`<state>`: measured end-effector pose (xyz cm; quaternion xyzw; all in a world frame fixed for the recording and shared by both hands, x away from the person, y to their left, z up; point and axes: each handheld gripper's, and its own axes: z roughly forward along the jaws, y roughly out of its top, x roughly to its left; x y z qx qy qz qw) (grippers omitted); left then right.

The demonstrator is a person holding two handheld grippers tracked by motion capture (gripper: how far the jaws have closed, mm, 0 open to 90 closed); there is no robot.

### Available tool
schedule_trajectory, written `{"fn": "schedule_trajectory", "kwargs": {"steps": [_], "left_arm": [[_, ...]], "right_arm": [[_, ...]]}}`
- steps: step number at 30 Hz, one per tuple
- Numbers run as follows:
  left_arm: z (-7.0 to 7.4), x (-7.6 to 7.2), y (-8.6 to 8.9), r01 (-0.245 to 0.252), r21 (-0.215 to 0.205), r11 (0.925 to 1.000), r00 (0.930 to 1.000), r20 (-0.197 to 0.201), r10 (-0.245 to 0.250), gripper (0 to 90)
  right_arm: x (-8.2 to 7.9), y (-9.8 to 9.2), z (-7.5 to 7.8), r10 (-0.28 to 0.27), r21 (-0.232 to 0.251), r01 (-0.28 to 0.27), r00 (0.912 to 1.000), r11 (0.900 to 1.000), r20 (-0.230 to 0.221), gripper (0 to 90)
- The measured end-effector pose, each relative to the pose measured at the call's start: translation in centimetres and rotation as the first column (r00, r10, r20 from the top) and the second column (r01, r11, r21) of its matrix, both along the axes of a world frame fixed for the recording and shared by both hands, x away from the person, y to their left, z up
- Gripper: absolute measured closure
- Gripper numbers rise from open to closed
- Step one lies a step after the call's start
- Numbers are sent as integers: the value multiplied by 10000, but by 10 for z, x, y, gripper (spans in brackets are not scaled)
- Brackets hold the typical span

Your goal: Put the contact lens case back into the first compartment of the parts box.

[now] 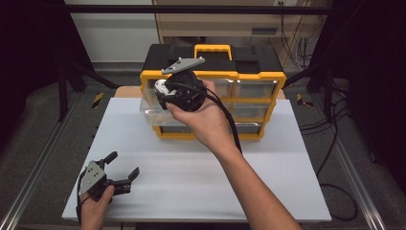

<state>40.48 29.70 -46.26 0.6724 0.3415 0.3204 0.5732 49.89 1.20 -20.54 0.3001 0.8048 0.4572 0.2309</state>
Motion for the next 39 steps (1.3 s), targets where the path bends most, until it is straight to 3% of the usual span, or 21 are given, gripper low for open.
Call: {"fn": "schedule_trajectory", "kwargs": {"steps": [14,24,27,30,35,39], "left_arm": [[0,0,0,30,-20,10000,10000,1,-30,13],[0,0,0,56,-33,10000,10000,52,-56,13],[0,0,0,61,4,10000,10000,39,-61,12],[0,-1,1,29,-41,10000,10000,44,-29,12],[1,-1,4,-85,-111,9999,9999,61,86,12],[1,-1,8,-183,-247,9995,9998,108,186,12]], "right_arm": [[1,0,0,139,163,-136,9998,9998,-166,488],[0,-2,3,174,548,-172,9998,9984,-16,374],[-1,-2,3,221,622,-228,9997,9978,120,284],[-1,0,2,193,882,-254,9974,9958,698,118],[0,-4,5,-8,1418,-169,9923,9898,1238,67],[0,-12,8,-54,1551,-181,9887,9877,1500,62]]}}
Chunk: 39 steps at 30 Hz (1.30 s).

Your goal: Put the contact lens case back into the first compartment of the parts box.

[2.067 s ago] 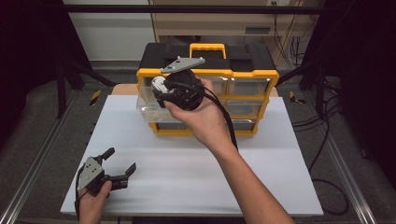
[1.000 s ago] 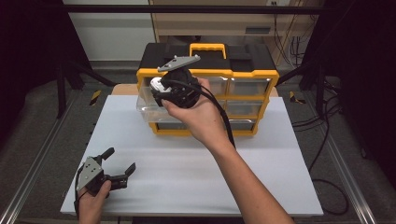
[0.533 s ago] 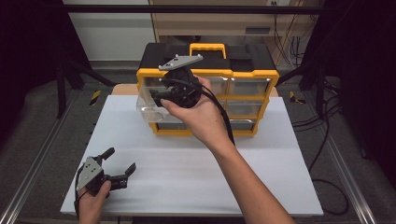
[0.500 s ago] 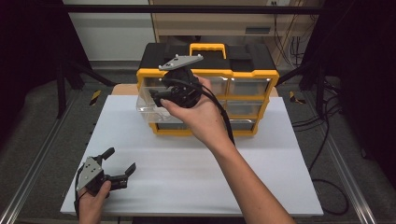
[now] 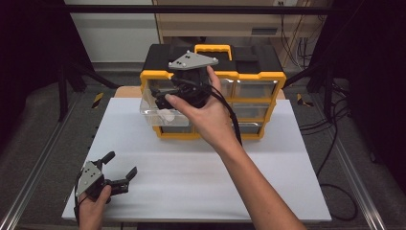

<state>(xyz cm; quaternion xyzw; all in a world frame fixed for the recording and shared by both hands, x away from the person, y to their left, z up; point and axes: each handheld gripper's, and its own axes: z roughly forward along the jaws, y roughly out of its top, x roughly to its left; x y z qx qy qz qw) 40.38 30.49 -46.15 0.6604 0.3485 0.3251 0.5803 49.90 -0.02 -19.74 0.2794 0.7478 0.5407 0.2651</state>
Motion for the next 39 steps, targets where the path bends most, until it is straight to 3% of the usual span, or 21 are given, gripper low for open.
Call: {"fn": "schedule_trajectory", "kwargs": {"steps": [11,17,24,28,33,39], "left_arm": [[2,-2,4,-136,-190,9997,9999,95,138,11],[2,-4,3,-116,-276,9996,9998,172,120,11],[2,-5,3,-60,-340,9994,9998,164,66,10],[1,-4,3,-111,-298,9995,9999,96,114,11],[1,-4,3,-110,-277,9996,9999,80,112,11],[1,-5,4,-149,-343,9993,9998,104,152,10]], "right_arm": [[0,-22,-1,0,432,-14,9995,9991,312,59],[-7,-42,-13,-61,541,38,9990,9985,441,55],[-16,-50,-27,11,741,-72,9966,9972,829,49],[-19,-55,-27,79,829,-166,9945,9964,1046,47],[-19,-63,-29,133,696,-204,9949,9974,1001,41],[-19,-76,-31,-112,864,34,9959,9963,902,42]]}}
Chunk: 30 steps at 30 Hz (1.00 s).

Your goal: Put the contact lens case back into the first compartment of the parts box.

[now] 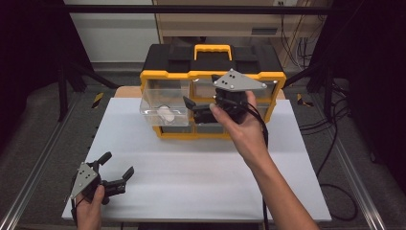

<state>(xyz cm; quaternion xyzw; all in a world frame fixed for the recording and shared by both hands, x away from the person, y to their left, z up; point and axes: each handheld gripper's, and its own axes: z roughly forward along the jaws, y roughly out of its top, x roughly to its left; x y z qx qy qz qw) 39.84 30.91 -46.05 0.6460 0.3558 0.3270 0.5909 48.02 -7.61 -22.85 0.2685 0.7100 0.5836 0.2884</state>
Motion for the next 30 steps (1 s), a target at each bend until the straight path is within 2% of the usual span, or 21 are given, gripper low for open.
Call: {"fn": "schedule_trajectory", "kwargs": {"steps": [14,23,30], "left_arm": [[0,-1,2,-50,-110,9999,10000,36,50,10],[0,-3,0,-46,-148,9999,10000,27,46,10],[-1,-6,0,-193,-496,9986,9998,34,195,10]], "right_arm": [[-8,-46,-2,-539,324,536,9985,9980,65,38],[-17,-83,-13,-1006,505,997,9948,9937,141,30],[-32,-110,-19,-1164,472,1157,9931,9922,116,38]]}}
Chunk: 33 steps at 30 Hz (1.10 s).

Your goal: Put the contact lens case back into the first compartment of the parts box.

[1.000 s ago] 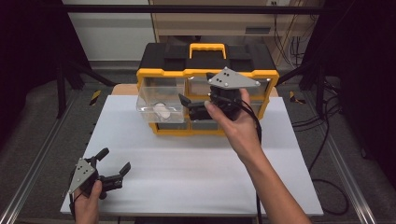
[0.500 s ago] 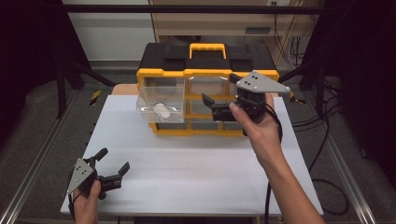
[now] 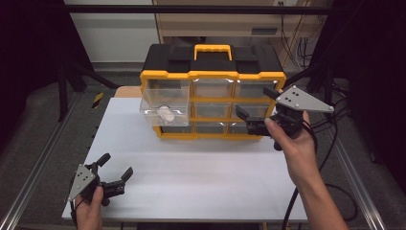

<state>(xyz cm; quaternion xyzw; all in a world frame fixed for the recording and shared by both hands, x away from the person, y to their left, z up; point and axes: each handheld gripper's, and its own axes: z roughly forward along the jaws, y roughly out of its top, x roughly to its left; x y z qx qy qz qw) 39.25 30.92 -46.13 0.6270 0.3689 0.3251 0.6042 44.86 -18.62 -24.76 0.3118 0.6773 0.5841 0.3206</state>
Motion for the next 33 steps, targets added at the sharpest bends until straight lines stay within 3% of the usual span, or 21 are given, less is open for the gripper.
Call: {"fn": "schedule_trajectory", "kwargs": {"steps": [7,18,28,33], "left_arm": [[-1,0,-3,53,158,9999,10000,65,-54,14],[-3,1,-8,147,425,9990,9998,-103,-143,13],[-5,-3,-6,-33,584,9983,9995,-326,52,13],[-3,-5,-2,-142,299,9995,9996,-236,149,14]], "right_arm": [[-13,-28,-9,-159,251,147,9985,9996,520,41],[-29,-67,-33,-625,594,586,9959,9965,659,41],[-36,-81,-72,-1055,757,1032,9940,9918,277,42],[-42,-84,-97,-1159,677,1152,9932,9910,70,41]]}}
